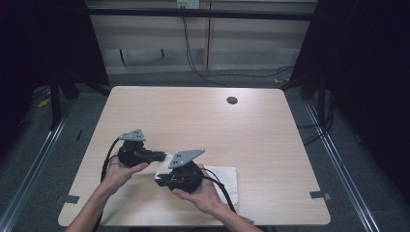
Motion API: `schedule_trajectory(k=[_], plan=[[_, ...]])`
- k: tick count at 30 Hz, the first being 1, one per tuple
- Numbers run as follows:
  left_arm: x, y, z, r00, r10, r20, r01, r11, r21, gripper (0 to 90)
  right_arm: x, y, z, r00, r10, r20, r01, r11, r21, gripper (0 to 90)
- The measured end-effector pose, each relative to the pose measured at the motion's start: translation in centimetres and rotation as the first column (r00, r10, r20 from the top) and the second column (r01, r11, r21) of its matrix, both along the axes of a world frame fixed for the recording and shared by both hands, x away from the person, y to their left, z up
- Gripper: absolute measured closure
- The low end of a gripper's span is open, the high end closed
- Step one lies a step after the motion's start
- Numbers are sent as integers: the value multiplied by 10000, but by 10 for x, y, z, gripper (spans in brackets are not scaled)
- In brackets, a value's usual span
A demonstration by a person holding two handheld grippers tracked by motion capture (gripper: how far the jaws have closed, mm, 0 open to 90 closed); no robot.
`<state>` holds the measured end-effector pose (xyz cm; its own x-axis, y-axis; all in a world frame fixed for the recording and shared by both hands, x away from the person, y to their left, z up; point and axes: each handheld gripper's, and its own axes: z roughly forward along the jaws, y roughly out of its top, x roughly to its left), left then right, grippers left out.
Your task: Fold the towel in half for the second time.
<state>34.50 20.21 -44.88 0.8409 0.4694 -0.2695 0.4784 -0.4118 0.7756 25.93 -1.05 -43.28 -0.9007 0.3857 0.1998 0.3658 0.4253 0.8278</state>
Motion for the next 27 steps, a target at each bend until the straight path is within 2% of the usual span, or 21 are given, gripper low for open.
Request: schedule_trajectory(k=[6, 12, 13, 19, 27], plan=[[0, 13, 11, 9997, 242, 49, -241, 9993, -281, 860, 3, 14, 6, 9997, 199, 119, -198, 9998, -32, 838], [-2, 21, 29, 9979, 534, 361, -510, 9967, -637, 860, 5, 23, 18, 9989, 282, 364, -297, 9987, 421, 838], [-2, 21, 31, 9977, 557, 377, -534, 9968, -588, 860, 5, 24, 21, 9986, 301, 425, -321, 9984, 465, 838], [-2, 13, 28, 9989, 396, 255, -382, 9980, -500, 860, 5, 21, 22, 9981, 227, 566, -265, 9974, 667, 838], [-2, -11, 30, 9995, 59, 319, -49, 9995, -315, 860, -3, -5, 24, 9983, -106, 581, 62, 9972, 741, 835]])
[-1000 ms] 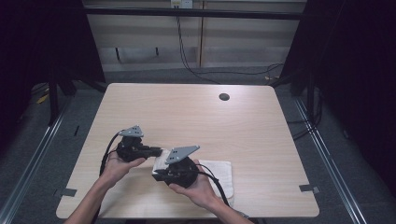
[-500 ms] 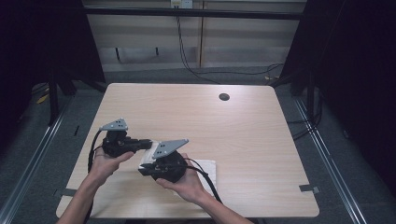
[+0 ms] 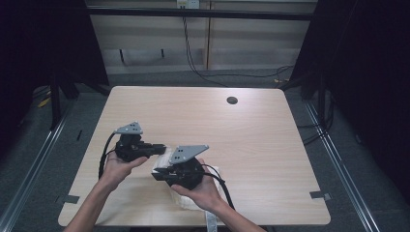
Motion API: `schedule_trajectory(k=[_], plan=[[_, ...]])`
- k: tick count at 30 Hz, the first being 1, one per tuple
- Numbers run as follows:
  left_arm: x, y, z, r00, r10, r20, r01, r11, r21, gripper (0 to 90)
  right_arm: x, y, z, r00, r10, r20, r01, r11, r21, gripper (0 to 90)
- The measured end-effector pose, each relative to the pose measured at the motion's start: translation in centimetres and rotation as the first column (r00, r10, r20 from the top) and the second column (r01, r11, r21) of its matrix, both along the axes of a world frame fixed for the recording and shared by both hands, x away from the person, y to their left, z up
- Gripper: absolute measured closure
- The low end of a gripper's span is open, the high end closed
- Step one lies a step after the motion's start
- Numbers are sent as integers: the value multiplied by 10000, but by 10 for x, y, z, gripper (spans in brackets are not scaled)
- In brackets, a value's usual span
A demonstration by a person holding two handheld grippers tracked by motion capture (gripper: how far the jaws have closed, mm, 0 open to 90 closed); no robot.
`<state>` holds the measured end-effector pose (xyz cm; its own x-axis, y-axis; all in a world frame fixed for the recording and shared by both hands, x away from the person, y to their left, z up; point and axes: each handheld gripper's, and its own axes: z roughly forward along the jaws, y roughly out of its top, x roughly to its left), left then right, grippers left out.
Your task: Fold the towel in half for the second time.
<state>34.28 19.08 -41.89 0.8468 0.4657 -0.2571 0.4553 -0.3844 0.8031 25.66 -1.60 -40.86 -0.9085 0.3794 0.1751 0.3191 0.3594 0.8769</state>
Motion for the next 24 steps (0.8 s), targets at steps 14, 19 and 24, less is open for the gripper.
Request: schedule_trajectory(k=[14, 19, 24], plan=[[-4, -55, -4, 9951, -980, 91, 974, 9937, 556, 859, -14, -42, -8, 9973, -549, -478, 546, 9985, -70, 832], [-4, -70, -7, 9924, -1232, 31, 1227, 9904, 635, 859, -19, -53, -13, 9961, -648, -594, 644, 9979, -95, 829], [-1, -85, -17, 9905, -1342, -292, 1360, 9878, 752, 859, -21, -68, -19, 9935, -916, -670, 906, 9957, -176, 825]])
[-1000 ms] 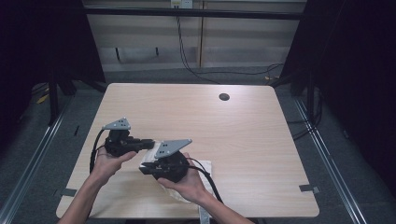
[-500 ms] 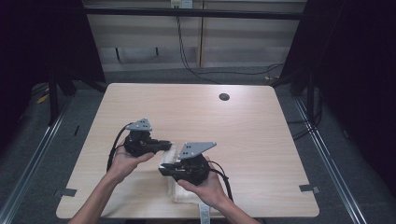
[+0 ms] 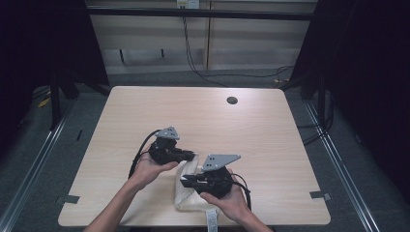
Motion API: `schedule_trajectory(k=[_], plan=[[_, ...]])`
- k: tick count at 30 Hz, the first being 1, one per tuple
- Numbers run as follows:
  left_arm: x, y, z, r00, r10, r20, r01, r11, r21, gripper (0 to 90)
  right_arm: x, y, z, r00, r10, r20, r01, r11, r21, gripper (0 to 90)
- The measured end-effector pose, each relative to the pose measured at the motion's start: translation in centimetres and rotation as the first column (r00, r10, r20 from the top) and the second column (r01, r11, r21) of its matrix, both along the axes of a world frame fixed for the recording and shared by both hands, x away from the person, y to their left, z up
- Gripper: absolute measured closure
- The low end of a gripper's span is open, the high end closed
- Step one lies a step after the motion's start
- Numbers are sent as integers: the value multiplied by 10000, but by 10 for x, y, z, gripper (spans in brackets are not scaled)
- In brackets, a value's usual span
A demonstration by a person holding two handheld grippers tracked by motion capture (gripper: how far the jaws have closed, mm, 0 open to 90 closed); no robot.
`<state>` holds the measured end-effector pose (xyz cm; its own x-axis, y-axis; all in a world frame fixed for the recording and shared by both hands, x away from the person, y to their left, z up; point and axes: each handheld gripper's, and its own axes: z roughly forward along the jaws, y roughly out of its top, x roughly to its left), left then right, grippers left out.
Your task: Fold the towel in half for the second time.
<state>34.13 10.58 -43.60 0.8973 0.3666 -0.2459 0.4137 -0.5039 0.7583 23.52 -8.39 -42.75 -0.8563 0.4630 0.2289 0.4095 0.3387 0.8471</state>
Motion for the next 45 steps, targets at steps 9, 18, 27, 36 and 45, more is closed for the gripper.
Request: schedule_trajectory(k=[9, 18, 27, 36, 45], plan=[[0, -17, -20, 9993, -31, -375, 48, 9991, 429, 857, -8, -21, -19, 9982, -413, -432, 396, 9984, -412, 820], [5, -31, -37, 9968, 72, -798, -12, 9971, 757, 855, -9, -33, -38, 9942, -590, -896, 512, 9949, -867, 782], [3, -45, -44, 9970, -269, -723, 326, 9963, 789, 843, -13, -50, -53, 9899, -838, -1145, 696, 9899, -1232, 744], [4, -53, -48, 9949, -332, -949, 386, 9977, 566, 747, -10, -59, -61, 9807, -1248, -1503, 1046, 9853, -1353, 570], [0, -59, -51, 9954, -463, -838, 514, 9969, 601, 741, -10, -61, -66, 9800, -1414, -1400, 1152, 9768, -1804, 541]])
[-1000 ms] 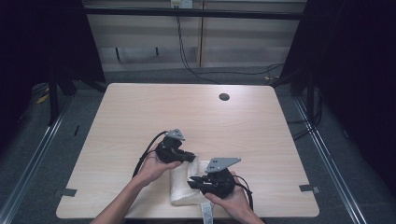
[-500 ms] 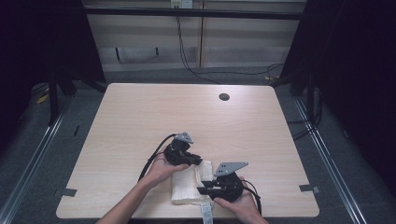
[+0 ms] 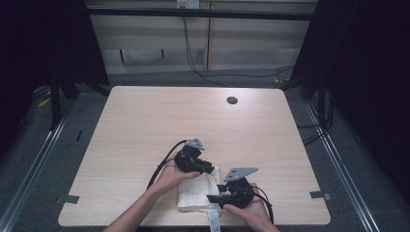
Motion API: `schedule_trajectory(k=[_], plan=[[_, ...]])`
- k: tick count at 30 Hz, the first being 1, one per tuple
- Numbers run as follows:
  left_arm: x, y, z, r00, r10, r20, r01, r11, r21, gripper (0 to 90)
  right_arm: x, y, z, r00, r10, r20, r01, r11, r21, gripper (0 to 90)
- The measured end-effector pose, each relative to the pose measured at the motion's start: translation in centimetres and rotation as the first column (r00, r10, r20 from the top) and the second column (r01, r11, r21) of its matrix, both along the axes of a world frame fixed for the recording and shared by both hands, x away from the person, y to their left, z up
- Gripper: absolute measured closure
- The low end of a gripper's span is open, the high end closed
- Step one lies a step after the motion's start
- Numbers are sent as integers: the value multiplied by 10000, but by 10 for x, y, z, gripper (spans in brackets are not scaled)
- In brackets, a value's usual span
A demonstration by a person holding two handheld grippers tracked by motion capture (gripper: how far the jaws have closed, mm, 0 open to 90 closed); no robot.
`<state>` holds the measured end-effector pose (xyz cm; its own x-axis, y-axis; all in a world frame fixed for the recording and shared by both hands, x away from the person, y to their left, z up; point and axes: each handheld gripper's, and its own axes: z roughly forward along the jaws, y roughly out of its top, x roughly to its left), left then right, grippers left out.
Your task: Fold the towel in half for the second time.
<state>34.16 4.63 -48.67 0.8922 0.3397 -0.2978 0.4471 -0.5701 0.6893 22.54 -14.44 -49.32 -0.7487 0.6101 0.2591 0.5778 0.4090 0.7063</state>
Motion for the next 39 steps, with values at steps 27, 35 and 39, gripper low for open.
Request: schedule_trajectory(k=[27, 35, 39], plan=[[-18, 28, 26, 9916, 761, 1049, -781, 9968, 145, 240, 11, -46, 21, 9936, -1102, 255, 1107, 9937, -200, 449], [-22, 65, 40, 9825, 1351, 1279, -1350, 9908, -94, 239, 15, -66, 30, 9883, -1455, 462, 1452, 9894, 94, 453], [-29, 87, 36, 9770, 1740, 1232, -1728, 9847, -204, 267, 14, -74, 31, 9891, -1388, 497, 1386, 9903, 71, 452]])
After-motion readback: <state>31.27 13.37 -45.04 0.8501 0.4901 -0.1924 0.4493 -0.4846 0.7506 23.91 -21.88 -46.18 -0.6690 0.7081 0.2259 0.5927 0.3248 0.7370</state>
